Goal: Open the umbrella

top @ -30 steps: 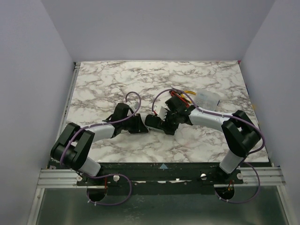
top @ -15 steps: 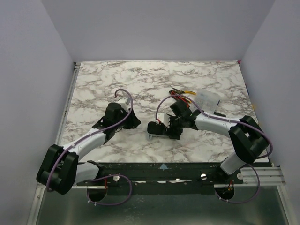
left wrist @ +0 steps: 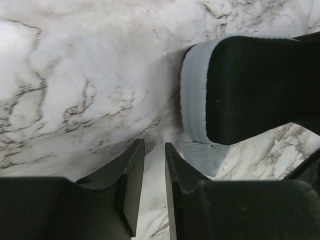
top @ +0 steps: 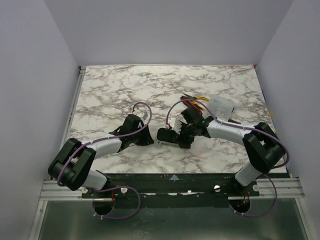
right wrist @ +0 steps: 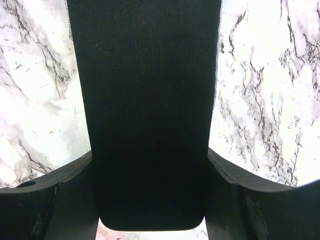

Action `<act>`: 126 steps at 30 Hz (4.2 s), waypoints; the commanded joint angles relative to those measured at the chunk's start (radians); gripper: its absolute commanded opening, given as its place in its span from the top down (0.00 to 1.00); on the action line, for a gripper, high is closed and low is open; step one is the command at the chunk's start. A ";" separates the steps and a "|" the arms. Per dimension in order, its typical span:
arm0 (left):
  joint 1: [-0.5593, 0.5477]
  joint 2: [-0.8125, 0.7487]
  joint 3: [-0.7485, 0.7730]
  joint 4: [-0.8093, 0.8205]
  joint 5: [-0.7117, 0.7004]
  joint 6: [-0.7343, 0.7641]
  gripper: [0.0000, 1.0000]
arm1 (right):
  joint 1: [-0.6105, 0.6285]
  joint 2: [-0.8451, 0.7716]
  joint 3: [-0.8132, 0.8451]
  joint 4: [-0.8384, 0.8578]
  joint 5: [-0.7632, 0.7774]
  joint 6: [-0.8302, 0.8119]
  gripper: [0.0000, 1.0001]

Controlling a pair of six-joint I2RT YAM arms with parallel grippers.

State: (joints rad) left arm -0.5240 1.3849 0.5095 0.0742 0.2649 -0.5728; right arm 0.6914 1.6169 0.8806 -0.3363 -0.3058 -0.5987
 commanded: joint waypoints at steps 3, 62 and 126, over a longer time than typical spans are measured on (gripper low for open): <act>-0.067 0.066 0.037 0.140 0.086 -0.039 0.76 | 0.000 0.060 0.003 -0.009 -0.040 0.074 0.61; -0.203 0.072 0.133 0.225 -0.249 0.154 0.59 | 0.000 0.098 0.029 -0.126 -0.183 0.065 0.76; -0.205 -0.051 -0.054 0.191 0.106 0.326 0.62 | -0.094 0.073 0.038 -0.214 -0.090 -0.463 0.99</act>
State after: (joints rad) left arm -0.6804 1.3235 0.4847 0.2474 0.3763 -0.2291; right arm 0.5964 1.6566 0.9478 -0.5362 -0.4240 -1.0485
